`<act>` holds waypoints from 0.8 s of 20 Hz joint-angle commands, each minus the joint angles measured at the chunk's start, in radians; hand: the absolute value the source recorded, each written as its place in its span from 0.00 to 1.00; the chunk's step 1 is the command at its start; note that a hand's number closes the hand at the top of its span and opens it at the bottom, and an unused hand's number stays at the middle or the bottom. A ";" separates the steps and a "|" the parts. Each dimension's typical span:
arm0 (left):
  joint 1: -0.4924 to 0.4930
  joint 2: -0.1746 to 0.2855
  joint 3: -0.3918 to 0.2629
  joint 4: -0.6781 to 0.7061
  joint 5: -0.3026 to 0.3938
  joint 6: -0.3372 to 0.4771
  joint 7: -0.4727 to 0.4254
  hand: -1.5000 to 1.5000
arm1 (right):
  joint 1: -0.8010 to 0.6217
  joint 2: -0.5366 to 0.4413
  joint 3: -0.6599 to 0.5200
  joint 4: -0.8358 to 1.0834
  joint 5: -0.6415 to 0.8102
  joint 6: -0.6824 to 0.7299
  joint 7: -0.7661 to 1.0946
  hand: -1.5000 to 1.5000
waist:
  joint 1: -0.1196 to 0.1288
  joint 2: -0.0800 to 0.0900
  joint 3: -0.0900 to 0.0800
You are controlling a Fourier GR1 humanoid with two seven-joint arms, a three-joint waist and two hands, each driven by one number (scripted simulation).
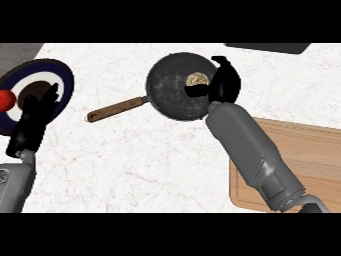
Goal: Pick the cupcake from the cutting board and place it in the pan
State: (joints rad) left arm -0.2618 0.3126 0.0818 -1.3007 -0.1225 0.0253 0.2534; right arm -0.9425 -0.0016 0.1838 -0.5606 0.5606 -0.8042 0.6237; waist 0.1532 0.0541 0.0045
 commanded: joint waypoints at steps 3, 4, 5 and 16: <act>-0.012 -0.009 -0.009 0.004 -0.010 0.005 -0.005 0.50 | -0.024 0.002 -0.032 0.054 -0.112 -0.094 -0.138 0.00 | 0.014 0.003 0.001; 0.003 -0.015 -0.006 0.006 -0.001 0.003 -0.018 0.50 | -0.027 0.002 -0.051 0.059 -0.114 -0.116 -0.160 0.00 | 0.015 0.006 0.001; -0.005 -0.031 -0.027 0.015 -0.017 0.009 -0.012 0.50 | -0.036 0.002 -0.033 0.040 -0.138 -0.157 -0.170 0.00 | 0.021 0.003 0.001; 0.027 0.000 0.020 0.044 -0.005 0.009 -0.030 0.50 | -0.066 0.001 -0.120 0.072 -0.275 -0.376 -0.353 0.00 | -0.030 -0.019 -0.002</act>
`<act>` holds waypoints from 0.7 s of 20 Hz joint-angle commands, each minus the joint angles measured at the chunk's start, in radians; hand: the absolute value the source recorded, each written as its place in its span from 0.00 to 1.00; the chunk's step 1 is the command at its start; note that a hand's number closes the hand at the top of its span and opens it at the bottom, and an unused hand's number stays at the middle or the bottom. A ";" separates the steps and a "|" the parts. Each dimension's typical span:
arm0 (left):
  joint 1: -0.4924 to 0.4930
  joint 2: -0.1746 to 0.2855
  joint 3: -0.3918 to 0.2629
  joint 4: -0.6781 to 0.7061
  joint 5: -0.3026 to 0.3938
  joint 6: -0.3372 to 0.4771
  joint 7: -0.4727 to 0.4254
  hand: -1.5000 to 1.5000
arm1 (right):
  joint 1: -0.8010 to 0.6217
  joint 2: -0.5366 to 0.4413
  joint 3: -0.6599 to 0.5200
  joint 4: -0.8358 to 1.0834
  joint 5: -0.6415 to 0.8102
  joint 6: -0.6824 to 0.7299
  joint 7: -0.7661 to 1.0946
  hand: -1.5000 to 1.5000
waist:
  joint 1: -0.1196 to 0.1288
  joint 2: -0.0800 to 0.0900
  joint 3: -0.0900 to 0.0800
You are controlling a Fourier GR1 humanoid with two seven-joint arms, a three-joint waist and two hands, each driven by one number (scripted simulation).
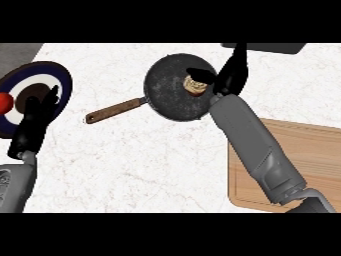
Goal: Pick the cupcake from the cutting board and place it in the pan
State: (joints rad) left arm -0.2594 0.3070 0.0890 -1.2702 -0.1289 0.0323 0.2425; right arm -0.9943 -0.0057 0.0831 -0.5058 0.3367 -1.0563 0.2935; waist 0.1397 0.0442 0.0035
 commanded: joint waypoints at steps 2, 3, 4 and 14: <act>-0.003 0.036 0.039 0.027 0.012 -0.010 -0.001 0.50 | 0.017 0.005 -0.005 0.006 -0.091 -0.141 -0.059 0.00 | -0.047 -0.019 -0.002; 0.005 0.026 0.043 0.052 0.016 -0.009 -0.007 0.50 | 0.048 0.005 -0.020 -0.002 -0.105 -0.146 -0.089 0.00 | -0.064 -0.021 -0.002; 0.029 0.026 0.051 0.044 0.020 -0.006 -0.026 0.50 | 0.036 0.005 -0.002 0.003 -0.121 -0.180 -0.070 0.00 | -0.063 -0.026 -0.002; 0.139 0.080 0.124 -0.006 0.053 -0.031 -0.015 0.50 | 0.424 -0.005 0.150 -0.440 -0.085 -0.133 -0.056 0.00 | -0.167 -0.059 -0.005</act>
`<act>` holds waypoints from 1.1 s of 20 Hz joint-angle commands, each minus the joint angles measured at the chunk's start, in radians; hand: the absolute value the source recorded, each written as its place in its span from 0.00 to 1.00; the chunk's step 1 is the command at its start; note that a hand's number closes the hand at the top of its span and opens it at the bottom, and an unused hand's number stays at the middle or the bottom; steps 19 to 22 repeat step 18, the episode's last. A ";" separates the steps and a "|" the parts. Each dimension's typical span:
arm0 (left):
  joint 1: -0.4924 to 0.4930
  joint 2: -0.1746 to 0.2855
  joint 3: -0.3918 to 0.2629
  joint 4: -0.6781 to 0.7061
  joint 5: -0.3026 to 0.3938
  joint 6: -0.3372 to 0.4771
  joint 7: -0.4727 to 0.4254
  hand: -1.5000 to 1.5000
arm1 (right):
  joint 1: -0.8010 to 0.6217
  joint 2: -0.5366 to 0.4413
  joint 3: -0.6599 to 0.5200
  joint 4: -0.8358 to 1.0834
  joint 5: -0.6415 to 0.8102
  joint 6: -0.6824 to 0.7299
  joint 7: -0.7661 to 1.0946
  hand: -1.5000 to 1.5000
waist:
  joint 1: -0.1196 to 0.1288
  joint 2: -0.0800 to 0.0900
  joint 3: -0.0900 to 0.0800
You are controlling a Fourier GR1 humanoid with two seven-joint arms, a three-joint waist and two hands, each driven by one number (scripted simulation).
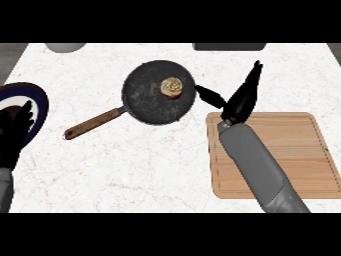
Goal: Pick the cupcake from the cutting board and place it in the pan
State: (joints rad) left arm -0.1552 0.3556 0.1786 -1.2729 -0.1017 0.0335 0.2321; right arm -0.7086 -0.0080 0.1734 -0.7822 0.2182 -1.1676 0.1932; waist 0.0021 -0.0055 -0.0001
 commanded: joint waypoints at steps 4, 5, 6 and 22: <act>0.076 -0.019 -0.002 -0.064 -0.017 0.026 0.004 0.50 | 0.300 -0.109 0.123 -0.406 0.079 0.059 0.149 0.00 | -0.034 -0.011 -0.002; 0.038 0.032 0.042 -0.018 0.014 -0.013 0.001 0.50 | 0.365 -0.106 0.146 -0.474 0.080 0.063 0.141 0.00 | -0.046 -0.012 -0.002; 0.077 0.011 0.029 -0.042 -0.002 0.007 -0.004 0.50 | 0.402 -0.130 0.165 -0.538 0.116 0.063 0.189 0.00 | -0.035 -0.009 -0.002; 0.111 -0.017 0.004 -0.130 -0.012 -0.010 0.016 0.50 | 0.977 -0.387 0.191 -1.156 0.154 0.182 0.238 0.00 | -0.012 0.001 0.000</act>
